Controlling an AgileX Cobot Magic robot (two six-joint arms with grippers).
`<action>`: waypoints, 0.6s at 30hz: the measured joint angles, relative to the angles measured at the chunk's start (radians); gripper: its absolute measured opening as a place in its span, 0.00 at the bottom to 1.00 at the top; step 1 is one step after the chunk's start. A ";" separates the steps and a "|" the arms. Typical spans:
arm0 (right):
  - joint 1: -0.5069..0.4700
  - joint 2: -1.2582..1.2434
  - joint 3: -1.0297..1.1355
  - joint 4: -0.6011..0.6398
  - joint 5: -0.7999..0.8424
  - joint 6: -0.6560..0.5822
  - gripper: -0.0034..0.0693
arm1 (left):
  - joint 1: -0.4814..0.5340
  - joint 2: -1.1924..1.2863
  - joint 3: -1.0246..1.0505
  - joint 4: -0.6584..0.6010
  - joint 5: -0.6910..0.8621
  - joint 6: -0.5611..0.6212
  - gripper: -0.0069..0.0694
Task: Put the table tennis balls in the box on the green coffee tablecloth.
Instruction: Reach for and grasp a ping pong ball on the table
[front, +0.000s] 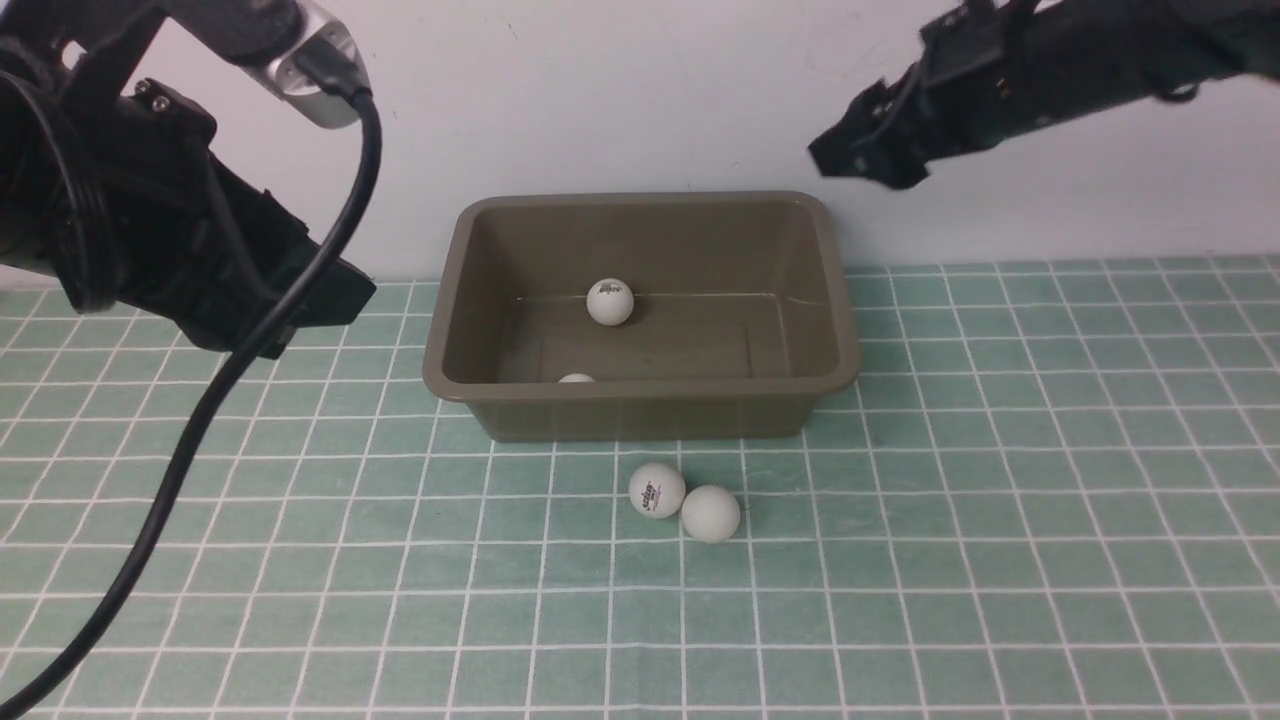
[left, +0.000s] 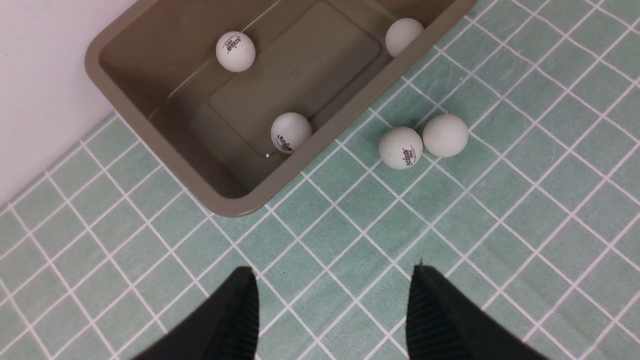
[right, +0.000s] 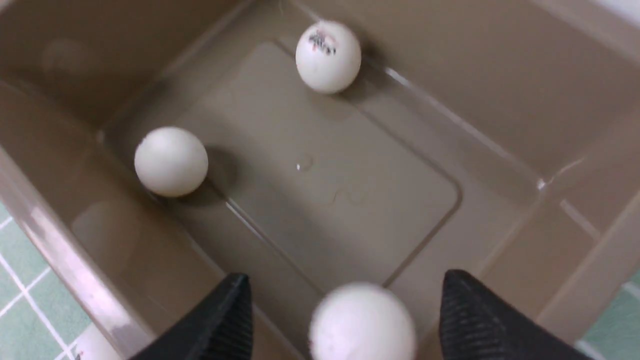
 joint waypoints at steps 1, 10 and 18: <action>-0.001 -0.022 0.000 -0.001 0.017 0.009 0.69 | 0.000 0.000 0.000 0.000 0.000 0.000 0.57; -0.002 -0.251 0.283 0.218 0.074 0.006 0.69 | 0.000 0.001 0.000 0.001 -0.016 0.000 0.57; 0.080 -0.301 0.727 0.341 -0.157 -0.103 0.68 | 0.000 0.026 0.000 -0.001 -0.029 0.000 0.57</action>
